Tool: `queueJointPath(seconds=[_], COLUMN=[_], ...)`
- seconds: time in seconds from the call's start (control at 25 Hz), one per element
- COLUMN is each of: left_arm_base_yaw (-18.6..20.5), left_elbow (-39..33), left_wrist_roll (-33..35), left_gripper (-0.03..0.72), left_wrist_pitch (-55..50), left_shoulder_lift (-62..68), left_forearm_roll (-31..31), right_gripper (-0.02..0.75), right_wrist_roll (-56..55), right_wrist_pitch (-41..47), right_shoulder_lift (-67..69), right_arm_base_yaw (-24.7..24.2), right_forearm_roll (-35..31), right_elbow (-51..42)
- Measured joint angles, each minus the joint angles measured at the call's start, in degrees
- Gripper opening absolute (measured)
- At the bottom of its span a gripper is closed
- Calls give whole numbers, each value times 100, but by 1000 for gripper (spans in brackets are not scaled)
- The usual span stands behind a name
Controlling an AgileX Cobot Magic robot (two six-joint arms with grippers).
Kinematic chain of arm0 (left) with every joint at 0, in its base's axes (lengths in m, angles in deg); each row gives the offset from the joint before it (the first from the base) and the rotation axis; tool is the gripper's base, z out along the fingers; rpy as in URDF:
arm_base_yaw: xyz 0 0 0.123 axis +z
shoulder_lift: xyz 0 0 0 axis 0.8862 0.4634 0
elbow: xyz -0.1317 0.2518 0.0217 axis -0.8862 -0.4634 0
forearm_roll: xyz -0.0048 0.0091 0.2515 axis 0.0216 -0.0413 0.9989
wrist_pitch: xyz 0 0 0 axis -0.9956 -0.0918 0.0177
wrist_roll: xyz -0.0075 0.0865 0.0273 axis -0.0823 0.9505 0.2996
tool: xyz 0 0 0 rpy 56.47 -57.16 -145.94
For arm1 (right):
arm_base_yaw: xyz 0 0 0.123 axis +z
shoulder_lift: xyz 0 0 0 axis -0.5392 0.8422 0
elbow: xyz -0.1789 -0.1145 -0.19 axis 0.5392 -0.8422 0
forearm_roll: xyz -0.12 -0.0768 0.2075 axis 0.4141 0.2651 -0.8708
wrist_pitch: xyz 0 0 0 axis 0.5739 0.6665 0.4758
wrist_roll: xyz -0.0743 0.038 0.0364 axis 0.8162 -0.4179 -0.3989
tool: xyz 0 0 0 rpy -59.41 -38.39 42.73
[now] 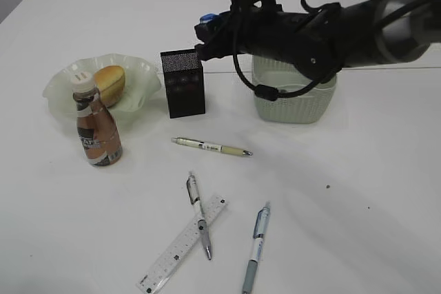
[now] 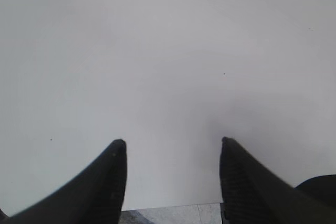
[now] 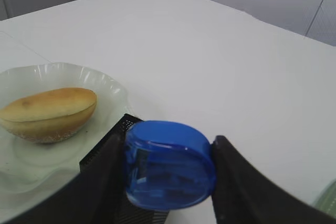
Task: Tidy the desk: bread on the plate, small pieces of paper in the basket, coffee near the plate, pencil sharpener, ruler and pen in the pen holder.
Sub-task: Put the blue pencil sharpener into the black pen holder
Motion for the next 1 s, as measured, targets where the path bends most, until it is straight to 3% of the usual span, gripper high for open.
queueJointPath(seconds=[0.48,0.8,1.0], left_arm_base_yaw=[0,0,0], left_elbow=[0,0,0], left_wrist_roll=[0,0,0], left_gripper=[416,416,415], left_wrist_pitch=[0,-9,-9], left_shoulder_lift=[0,0,0], left_forearm_roll=[10,60,63], right_gripper=[325,325,325], right_wrist_roll=[-665,-1896,-2045], right_wrist_pitch=[-245,-244,-244], right_shoulder_lift=[954,1449,1586], right_arm_base_yaw=[0,0,-10], right_forearm_roll=[19,1025,1250], right_elbow=[1115,1781,1907])
